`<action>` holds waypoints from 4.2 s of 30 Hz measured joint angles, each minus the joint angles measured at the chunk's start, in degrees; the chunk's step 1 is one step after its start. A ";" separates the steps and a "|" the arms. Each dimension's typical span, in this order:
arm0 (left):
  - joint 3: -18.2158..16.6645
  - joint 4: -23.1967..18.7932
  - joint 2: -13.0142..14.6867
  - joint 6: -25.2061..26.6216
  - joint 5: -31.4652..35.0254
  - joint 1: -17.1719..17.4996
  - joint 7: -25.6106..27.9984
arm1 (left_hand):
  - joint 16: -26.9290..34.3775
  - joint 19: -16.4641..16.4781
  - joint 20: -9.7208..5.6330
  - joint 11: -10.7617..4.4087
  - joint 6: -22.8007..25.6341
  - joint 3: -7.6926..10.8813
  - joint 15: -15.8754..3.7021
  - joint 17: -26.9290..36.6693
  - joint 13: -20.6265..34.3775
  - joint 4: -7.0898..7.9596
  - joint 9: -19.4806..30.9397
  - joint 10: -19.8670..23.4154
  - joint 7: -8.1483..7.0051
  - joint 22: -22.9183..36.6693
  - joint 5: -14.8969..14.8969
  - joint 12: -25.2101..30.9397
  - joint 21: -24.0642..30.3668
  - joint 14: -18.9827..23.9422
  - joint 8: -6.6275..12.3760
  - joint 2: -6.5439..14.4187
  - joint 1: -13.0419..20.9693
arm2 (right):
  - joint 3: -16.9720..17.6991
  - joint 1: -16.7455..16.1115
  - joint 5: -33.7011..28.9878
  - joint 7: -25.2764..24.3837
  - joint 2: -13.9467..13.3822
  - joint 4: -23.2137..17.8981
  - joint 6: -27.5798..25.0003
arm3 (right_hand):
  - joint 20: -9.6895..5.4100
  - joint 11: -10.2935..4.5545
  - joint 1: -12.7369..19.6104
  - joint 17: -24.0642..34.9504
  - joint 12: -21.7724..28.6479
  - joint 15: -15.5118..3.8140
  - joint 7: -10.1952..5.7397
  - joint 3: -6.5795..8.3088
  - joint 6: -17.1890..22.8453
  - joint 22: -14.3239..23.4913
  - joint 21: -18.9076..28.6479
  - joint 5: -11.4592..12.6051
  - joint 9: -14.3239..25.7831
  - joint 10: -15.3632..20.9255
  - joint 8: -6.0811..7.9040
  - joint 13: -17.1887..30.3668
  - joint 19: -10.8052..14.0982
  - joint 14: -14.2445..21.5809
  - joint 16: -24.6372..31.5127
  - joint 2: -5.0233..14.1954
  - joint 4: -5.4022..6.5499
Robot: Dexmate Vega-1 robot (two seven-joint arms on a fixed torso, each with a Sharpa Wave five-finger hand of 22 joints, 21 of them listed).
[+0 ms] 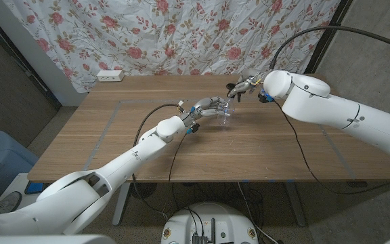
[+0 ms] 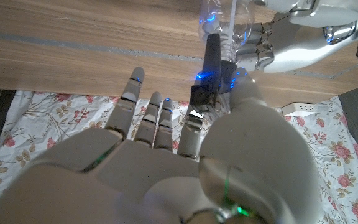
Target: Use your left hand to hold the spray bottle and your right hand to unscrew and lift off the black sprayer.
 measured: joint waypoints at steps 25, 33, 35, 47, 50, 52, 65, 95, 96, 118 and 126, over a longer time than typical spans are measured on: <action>0.32 1.46 -0.80 -0.63 0.22 -0.99 -0.37 | 0.00 0.00 0.00 -0.09 0.00 -0.06 0.00 0.06 0.01 0.06 0.02 -0.09 0.00 0.00 -0.18 0.14 0.00 0.00 0.00 0.00 0.00 | 3.18 -0.90 1.12 -0.75 -1.82 -1.09 0.96 | 0.23 -0.31 0.23 0.38 0.00 -0.41 -0.01 0.24 0.01 -0.01 0.00 0.10 -0.04 0.31 -0.22 0.01 0.22 0.42 0.45 0.22 0.24; 0.33 1.61 -0.85 -0.74 0.23 -1.06 -0.40 | 0.00 0.00 0.00 -0.09 0.00 -0.06 0.00 0.05 0.01 0.06 0.03 -0.09 0.00 0.00 0.02 0.13 0.00 0.00 0.00 0.00 0.00 | 4.80 -1.24 1.78 -0.76 -2.57 -1.60 1.35 | 0.23 -0.31 0.23 0.54 -0.24 -0.72 -0.01 0.23 0.01 -0.01 0.00 0.22 -0.02 0.31 -0.35 0.02 0.22 0.10 0.45 0.21 0.24; 0.33 1.61 -0.85 -0.74 0.23 -1.06 -0.41 | 0.00 0.00 0.00 -0.09 0.00 -0.06 0.00 -0.03 0.01 0.06 0.03 -0.09 0.00 0.00 0.02 0.13 0.00 0.00 0.00 0.00 0.00 | 4.88 -1.25 1.90 -0.76 -2.61 -1.63 1.44 | 0.23 -0.31 0.23 0.54 -0.24 -0.72 -0.01 0.23 0.01 -0.01 0.00 0.22 -0.01 0.31 -0.37 0.02 0.22 0.10 0.45 0.21 0.24; 0.16 1.30 -0.48 -0.52 0.21 -0.81 -0.13 | 0.00 0.00 0.00 -0.09 -0.10 -0.07 0.00 0.05 0.01 0.07 0.03 -0.09 -0.10 0.00 0.02 -0.05 0.00 0.00 0.00 0.00 0.00 | 7.09 -1.50 2.90 -0.76 -3.45 -2.27 2.04 | 0.23 -0.10 0.54 0.53 -0.24 -0.71 -0.12 0.23 0.11 -0.02 0.00 0.22 0.00 0.51 -0.45 0.02 0.21 0.10 0.45 -0.10 0.24; 0.14 1.25 -0.41 -0.39 0.18 -0.76 -0.13 | 0.00 0.00 0.00 -0.09 -0.10 -0.07 0.00 0.05 0.02 0.07 0.03 -0.09 -0.10 0.00 0.02 -0.09 0.00 0.00 0.00 0.00 0.00 | 7.52 -1.54 3.07 -0.80 -3.64 -2.46 2.10 | 0.22 -0.10 0.54 0.53 -0.24 -0.71 -0.12 0.22 0.11 -0.02 0.00 0.22 0.00 0.51 -0.47 0.02 0.21 0.10 0.45 -0.09 0.24; 0.12 1.24 -0.37 -0.32 0.16 -0.75 -0.12 | 0.00 0.00 0.00 -0.09 -0.10 -0.07 0.00 0.05 0.02 0.07 0.03 -0.09 -0.10 0.00 0.02 -0.10 0.00 0.00 0.00 0.00 0.00 | 7.82 -1.59 3.17 -0.89 -3.77 -2.65 2.12 | 0.23 -0.10 0.55 0.66 -0.24 -0.71 -0.12 0.22 0.11 -0.02 0.00 0.22 0.00 0.51 -0.59 0.02 0.21 0.10 0.45 -0.09 0.24; 0.09 1.18 -0.09 0.02 0.14 -0.75 -0.17 | 0.00 0.00 0.00 -0.09 -0.10 -0.07 0.00 0.04 0.04 0.07 -0.16 -0.09 -0.10 0.00 0.00 -0.28 0.00 0.00 0.00 0.00 0.00 | 10.39 -2.49 4.61 -2.02 -4.36 -3.28 2.56 | 0.01 -0.41 0.84 0.80 -0.50 -0.71 -0.12 0.22 0.11 -0.03 0.00 0.20 -0.04 0.82 -0.54 0.03 0.42 0.10 0.78 0.20 0.23; -0.31 -0.86 1.60 1.31 0.62 -0.13 0.14 | 0.00 -0.21 0.21 -0.09 -0.10 -0.07 0.09 0.03 0.07 0.07 -0.24 -0.09 -0.10 0.00 -0.16 -0.09 0.00 -0.32 0.00 0.00 0.00 | 16.42 -4.63 8.91 -5.74 -5.61 -4.62 2.97 | 0.43 -0.41 1.24 1.06 -0.50 -0.70 -0.12 0.40 0.11 -0.03 0.00 -0.01 0.30 0.82 -0.67 0.15 0.83 0.10 0.77 0.60 0.42; -0.40 -1.13 1.79 1.49 0.65 0.03 0.33 | 0.00 -0.31 0.30 -0.09 -0.10 -0.07 0.08 0.03 0.07 0.07 -0.24 -0.09 -0.10 0.00 -0.03 -0.10 0.00 -0.32 0.00 0.00 0.00 | 16.89 -4.87 9.31 -6.02 -5.63 -4.68 3.10 | 0.43 -0.41 1.25 1.06 -0.50 -0.71 -0.12 0.40 0.11 -0.03 0.00 -0.01 0.29 0.82 -0.68 0.15 0.83 0.10 0.77 0.59 0.42; -2.53 -4.52 3.88 3.24 -0.48 3.41 3.57 | -1.28 -4.32 3.08 -2.74 -2.15 -0.07 0.18 -0.64 4.96 0.07 -1.14 -1.74 -2.15 0.00 0.02 -2.50 -1.48 -2.90 2.03 0.00 0.00 | 16.80 -5.23 10.38 -9.32 -6.04 -4.58 2.13 | 0.21 -0.82 2.12 1.34 -0.50 -0.73 -0.14 0.39 0.09 -0.03 0.00 0.22 0.22 1.23 -0.90 0.14 1.05 0.12 0.94 0.13 0.40; -3.71 -5.02 4.17 3.18 -2.08 5.07 4.57 | -1.72 -4.94 3.07 -3.76 -2.45 -0.08 0.37 -0.90 3.84 0.07 -2.21 -2.15 -2.45 0.00 0.01 -3.84 -1.91 -3.93 2.24 0.00 0.00 | 14.68 -4.88 8.72 -10.31 -5.77 -3.48 1.37 | 0.10 -1.13 2.11 1.34 -0.50 -1.33 -0.33 0.38 -0.10 -0.03 0.00 0.22 0.26 1.54 -0.77 0.14 1.15 0.73 1.30 0.12 0.40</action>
